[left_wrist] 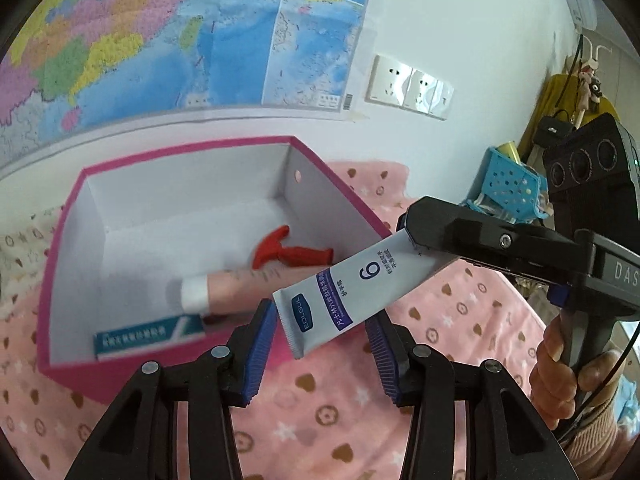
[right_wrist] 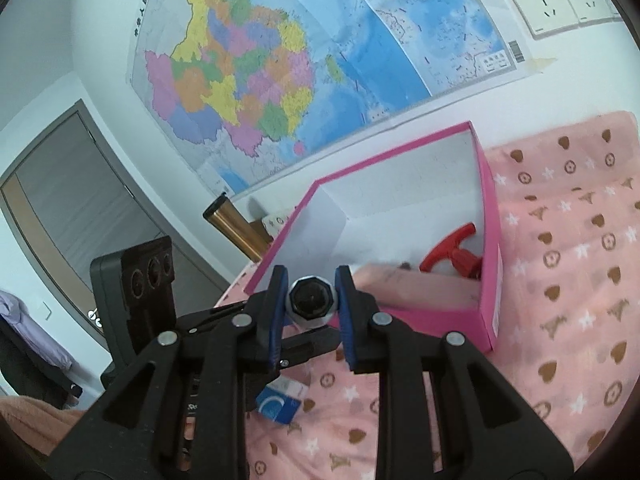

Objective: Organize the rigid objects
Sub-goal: 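Lift and carry the white tube with the right gripper over the magenta box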

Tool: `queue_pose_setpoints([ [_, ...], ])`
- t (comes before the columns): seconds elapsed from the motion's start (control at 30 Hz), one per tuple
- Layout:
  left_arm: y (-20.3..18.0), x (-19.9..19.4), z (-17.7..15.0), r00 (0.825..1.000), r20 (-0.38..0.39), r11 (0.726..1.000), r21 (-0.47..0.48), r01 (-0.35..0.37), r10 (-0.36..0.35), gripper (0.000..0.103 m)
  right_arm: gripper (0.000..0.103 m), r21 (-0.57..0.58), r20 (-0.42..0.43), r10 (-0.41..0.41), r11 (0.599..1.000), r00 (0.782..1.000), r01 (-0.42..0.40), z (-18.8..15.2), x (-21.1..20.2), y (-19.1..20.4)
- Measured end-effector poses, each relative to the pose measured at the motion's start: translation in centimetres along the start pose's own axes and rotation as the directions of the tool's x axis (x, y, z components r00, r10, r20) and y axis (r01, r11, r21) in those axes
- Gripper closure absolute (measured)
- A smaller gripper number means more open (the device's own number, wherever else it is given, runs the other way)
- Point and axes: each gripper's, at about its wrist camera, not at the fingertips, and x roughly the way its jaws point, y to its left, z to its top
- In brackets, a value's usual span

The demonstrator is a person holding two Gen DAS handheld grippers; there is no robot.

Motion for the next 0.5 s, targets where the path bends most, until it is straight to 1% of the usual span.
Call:
queue_pose_setpoints([
  [0.3,1.3,2.2,2.1,0.998,-0.009,0.998,0.016,-0.068,0.068,0.058,0.077,0.031,0.007,0.009,0.999,1.0,-0.009,2.1,2.0,-1.4],
  [0.5,2.0,3.4,3.0,0.996,-0.025,0.996,0.015,-0.089,0.09,0.058,0.077,0.041,0.003,0.0,0.999,1.0,0.0,3.0,3.0,-2.3],
])
